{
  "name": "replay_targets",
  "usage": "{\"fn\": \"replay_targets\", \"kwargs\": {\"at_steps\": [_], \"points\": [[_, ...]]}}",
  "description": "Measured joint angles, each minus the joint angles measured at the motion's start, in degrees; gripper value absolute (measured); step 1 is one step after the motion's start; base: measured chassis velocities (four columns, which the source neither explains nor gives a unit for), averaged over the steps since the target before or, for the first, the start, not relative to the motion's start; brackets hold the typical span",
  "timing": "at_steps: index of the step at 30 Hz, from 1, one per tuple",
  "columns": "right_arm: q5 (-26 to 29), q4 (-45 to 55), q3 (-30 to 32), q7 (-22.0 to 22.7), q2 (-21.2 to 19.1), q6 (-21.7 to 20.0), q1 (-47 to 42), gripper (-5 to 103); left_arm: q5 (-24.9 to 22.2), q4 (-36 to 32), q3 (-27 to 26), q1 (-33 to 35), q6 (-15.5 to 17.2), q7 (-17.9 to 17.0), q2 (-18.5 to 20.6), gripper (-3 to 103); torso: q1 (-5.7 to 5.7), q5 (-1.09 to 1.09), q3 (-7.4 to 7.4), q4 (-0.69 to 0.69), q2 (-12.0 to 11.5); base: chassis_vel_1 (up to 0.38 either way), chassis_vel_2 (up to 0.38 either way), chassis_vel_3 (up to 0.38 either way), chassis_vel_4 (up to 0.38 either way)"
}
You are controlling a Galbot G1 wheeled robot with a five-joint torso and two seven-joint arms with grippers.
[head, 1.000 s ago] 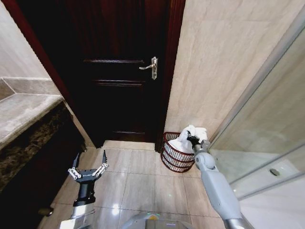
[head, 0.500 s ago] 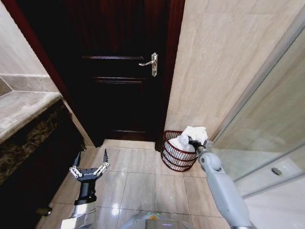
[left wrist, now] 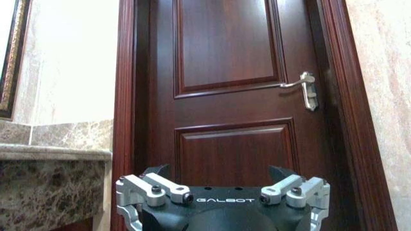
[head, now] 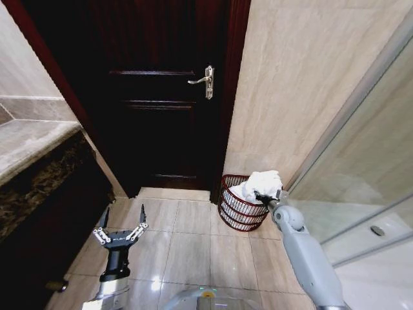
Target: Discard the used towel into the hamper.
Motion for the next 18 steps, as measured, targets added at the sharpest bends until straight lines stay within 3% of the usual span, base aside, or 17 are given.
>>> {"fn": "replay_targets", "kwargs": {"at_steps": [9,14,15,18], "points": [[-0.87,-0.95,0.02,-1.13,-0.35,-0.01,1.73,1,-0.34,0.51,-0.35,0.48,-0.52,-0.32,0.0,100,-0.67,0.0,-1.16,0.01,-1.82,0.0,0.0,0.0,0.0],[-4.4,2.24,0.19,-1.23,-0.14,5.36,-1.31,21,-0.27,0.42,-0.24,-0.55,-0.35,-0.65,0.0,100,-0.88,0.0,-1.6,0.0,-2.47,0.0,0.0,0.0,0.0],[-4.4,2.24,0.19,-1.23,-0.14,5.36,-1.31,21,-0.27,0.42,-0.24,-0.55,-0.35,-0.65,0.0,100,-0.88,0.0,-1.6,0.0,-2.47,0.0,0.0,0.0,0.0],[-7.03,5.49,1.05,-1.31,0.02,12.84,-5.21,37,-0.4,0.05,-0.08,-0.91,-0.18,-0.66,0.01,100,-0.88,0.0,-1.62,-0.01,-2.48,0.0,0.0,0.0,0.0]]}}
